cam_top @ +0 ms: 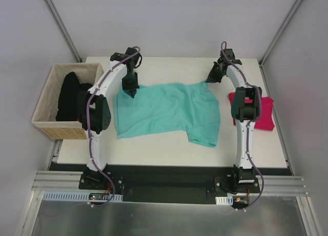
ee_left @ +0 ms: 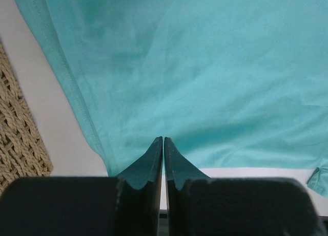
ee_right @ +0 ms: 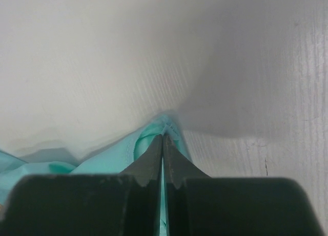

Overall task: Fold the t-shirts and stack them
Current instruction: Flatten out the tshirt, then grap the side of the flattened tshirt closest away from the robot with both arms

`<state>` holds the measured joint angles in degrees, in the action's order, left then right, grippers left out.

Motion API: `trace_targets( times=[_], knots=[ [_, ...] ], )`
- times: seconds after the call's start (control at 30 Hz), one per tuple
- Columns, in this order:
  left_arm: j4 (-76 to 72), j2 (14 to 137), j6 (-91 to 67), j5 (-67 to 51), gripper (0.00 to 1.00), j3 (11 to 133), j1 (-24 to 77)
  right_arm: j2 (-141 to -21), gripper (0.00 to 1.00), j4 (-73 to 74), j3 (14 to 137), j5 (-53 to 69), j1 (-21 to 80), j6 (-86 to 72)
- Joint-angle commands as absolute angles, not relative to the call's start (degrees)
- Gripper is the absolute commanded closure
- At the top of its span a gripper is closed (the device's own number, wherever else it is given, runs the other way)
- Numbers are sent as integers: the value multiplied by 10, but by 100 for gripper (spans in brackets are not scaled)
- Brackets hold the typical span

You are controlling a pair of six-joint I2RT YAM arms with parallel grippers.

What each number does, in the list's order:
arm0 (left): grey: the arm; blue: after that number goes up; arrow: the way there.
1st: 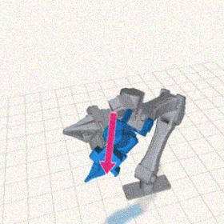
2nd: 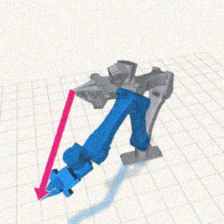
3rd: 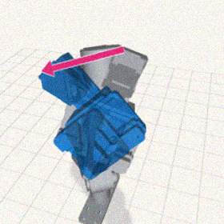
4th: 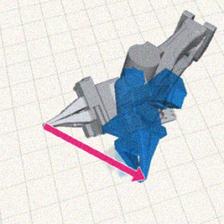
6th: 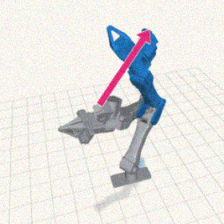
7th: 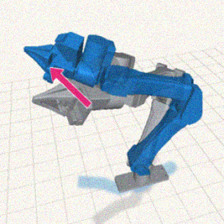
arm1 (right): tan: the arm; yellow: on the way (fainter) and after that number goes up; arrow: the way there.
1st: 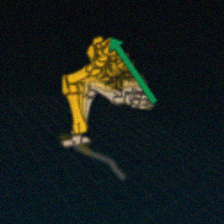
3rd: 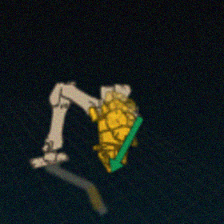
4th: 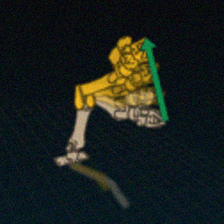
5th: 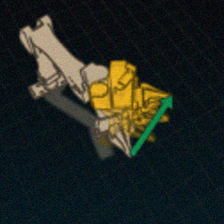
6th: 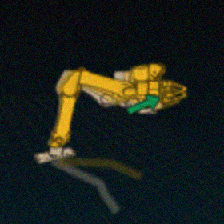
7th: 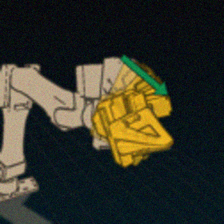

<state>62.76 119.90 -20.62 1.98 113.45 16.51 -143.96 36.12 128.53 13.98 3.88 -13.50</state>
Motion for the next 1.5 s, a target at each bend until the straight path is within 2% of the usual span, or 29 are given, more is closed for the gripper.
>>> trace_targets(
  times=[0.0, 0.37, 0.5, 0.63, 0.7, 0.73, 0.8, 0.93, 1.07, 1.2, 1.47],
  knots=[
    [652, 1173, -217, 34, 96, 1152, 168, -1416, 99, 341, 1296, 119, 30, -129],
    [653, 1175, -218, 33, 97, 1157, 168, -1373, 99, 315, 1296, 98, 5, -107],
    [653, 1172, -218, 36, 97, 1156, 168, -1354, 99, 277, 1275, 124, 5, -93],
    [653, 1173, -220, 33, 97, 1156, 168, -1379, 99, 300, 1310, 131, 5, -88],
    [653, 1172, -221, 33, 97, 1155, 168, -1380, 81, 321, 1306, 117, 5, -88],
    [653, 1170, -221, 33, 98, 1153, 168, -1369, 65, 322, 1296, 113, 5, -88],
    [652, 1166, -223, 33, 96, 1149, 168, -1349, 63, 317, 1262, 105, 6, -79],
    [641, 1154, -223, 33, 92, 1137, 168, -1265, 51, 280, 1208, 54, 8, -46],
    [620, 1136, -220, 17, 85, 1112, 170, -1217, 48, 294, 1205, 38, 9, -17],
    [601, 1101, -219, 13, 78, 1061, 174, -1153, 47, 284, 1130, 30, 10, -25],
    [565, 1047, -226, 6, 77, 923, 182, -1078, 51, 272, 941, 27, 14, -88]
  ],
)
